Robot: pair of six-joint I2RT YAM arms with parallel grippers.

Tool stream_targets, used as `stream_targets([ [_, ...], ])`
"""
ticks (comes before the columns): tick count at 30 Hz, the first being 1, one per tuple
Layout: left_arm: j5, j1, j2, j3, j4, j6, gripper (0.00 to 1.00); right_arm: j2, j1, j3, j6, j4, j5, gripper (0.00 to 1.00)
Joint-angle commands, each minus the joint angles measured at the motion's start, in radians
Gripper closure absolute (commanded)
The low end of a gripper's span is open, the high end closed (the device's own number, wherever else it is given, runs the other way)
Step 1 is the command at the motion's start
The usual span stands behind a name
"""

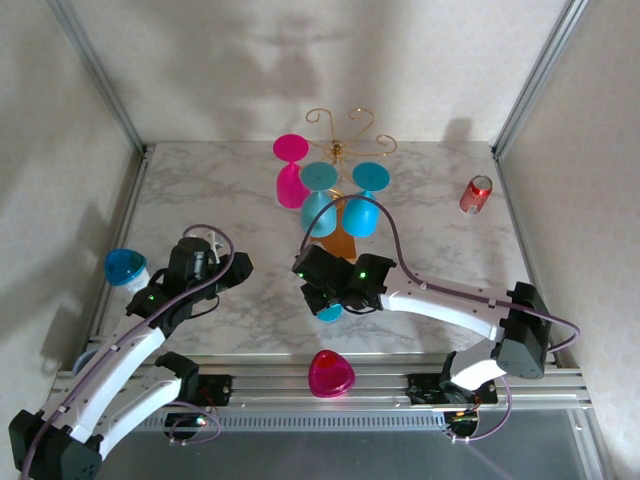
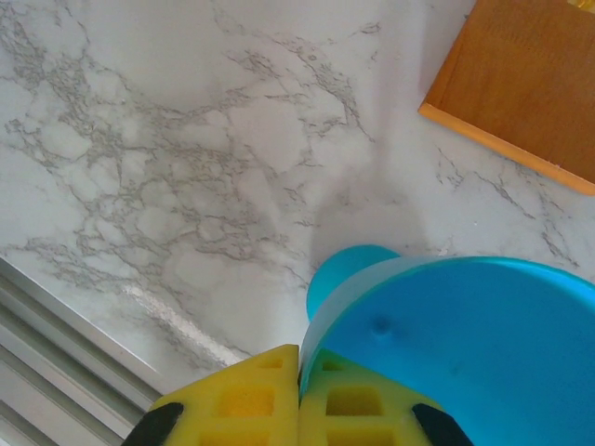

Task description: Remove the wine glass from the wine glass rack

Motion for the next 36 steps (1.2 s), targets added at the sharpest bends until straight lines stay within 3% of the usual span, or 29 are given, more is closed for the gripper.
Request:
stream_targets([
  [1,-0.017,-0.008,0.001,0.003,0.023,0.017,0.65,0.021,-0.002,0.016,-0.011,0.019,0.014,1.0],
  [17,-0.026,-0.008,0.0,0.002,0.023,0.017,0.64,0.054,-0.009,0.038,-0.024,0.031,0.025,0.99],
  [25,-0.03,-0.008,-0.002,0.004,0.017,0.019,0.64,0.057,-0.009,0.046,-0.026,0.02,0.034,0.9],
  [31,-0.031,-0.008,-0.005,0.005,0.014,0.019,0.64,0.048,-0.009,0.047,-0.025,0.015,0.04,0.77],
  [36,-0.031,-0.007,-0.006,0.003,0.012,0.02,0.64,0.038,-0.01,0.05,-0.019,0.009,0.047,0.74],
])
